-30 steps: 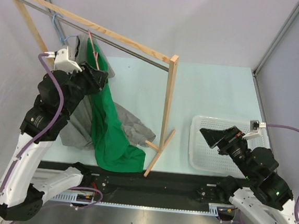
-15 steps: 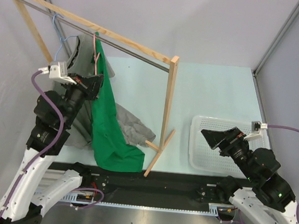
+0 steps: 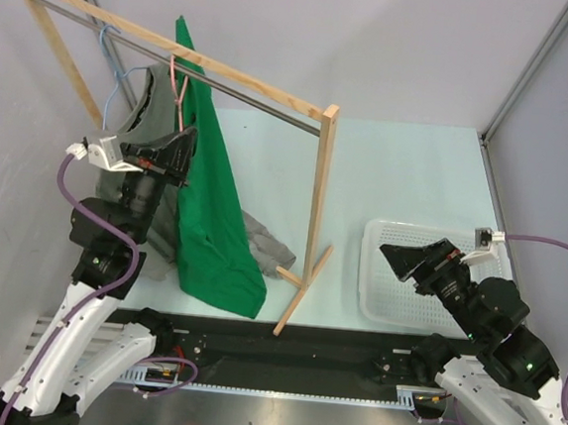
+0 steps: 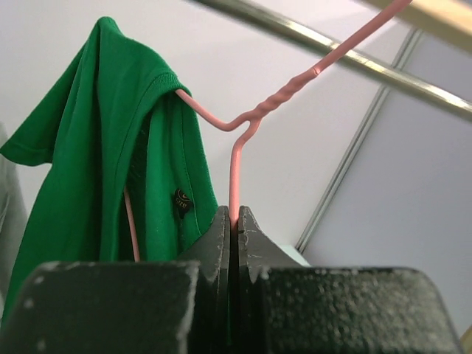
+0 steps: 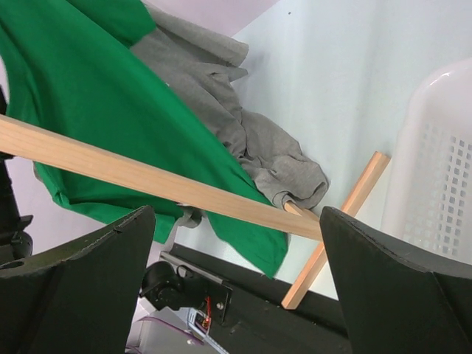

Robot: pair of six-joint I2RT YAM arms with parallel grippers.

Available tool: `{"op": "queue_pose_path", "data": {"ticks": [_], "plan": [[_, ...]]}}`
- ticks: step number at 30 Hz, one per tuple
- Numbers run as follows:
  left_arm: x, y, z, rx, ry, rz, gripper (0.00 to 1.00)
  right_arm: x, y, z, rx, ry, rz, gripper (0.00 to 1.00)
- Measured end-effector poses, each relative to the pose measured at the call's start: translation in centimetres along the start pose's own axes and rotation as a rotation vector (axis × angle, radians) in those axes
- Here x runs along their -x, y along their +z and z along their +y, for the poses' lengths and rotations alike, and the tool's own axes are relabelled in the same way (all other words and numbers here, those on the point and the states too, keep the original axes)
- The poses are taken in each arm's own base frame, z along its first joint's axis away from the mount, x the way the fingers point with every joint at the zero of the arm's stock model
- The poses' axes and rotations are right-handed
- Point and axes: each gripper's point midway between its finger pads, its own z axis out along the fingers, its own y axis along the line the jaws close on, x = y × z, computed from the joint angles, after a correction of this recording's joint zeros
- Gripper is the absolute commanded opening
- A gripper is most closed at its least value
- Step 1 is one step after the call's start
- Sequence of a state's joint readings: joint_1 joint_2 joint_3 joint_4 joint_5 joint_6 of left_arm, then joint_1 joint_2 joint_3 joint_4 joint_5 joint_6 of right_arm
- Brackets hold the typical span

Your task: Remove the t-shirt from the hanger

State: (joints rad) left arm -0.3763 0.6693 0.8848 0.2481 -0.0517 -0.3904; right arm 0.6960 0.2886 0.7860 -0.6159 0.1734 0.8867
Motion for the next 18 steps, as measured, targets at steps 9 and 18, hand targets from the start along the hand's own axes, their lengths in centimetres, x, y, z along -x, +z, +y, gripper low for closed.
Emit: {"op": "queue_pose_path", "data": {"ticks": [9,18], "plan": [[2.3,-2.1,-1.9,-0.101,-0.006,-0.092,0.00,-0.2,0.2,-0.1,-0.006,-0.003,0.008,1.00],[0.7,-5.6,-3.4,-0.199,-0.138,-0.063,0.00,-0.4,1.1,-0.2,-0.019,-0.033,0.022,1.00]]}}
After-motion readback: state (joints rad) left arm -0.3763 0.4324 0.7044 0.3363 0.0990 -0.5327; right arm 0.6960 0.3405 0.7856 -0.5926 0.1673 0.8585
